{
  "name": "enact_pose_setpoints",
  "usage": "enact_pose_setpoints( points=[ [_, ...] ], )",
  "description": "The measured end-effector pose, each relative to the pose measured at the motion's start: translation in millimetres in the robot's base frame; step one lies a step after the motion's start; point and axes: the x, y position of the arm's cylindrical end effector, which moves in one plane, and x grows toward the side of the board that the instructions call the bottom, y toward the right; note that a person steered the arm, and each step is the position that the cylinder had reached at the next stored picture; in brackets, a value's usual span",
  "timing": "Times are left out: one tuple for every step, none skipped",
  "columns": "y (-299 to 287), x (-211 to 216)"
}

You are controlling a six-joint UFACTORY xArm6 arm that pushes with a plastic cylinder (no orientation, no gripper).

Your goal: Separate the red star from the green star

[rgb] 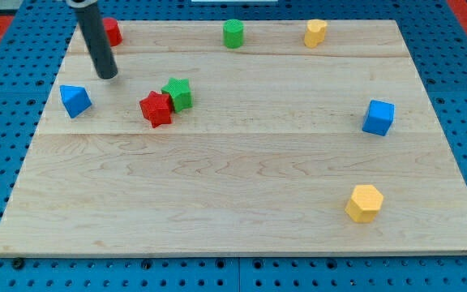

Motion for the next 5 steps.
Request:
enact_pose_setpoints(
  points=[
    [13, 26],
    [46, 28],
    [59, 28],
    [78, 30],
    [109, 55]
  ],
)
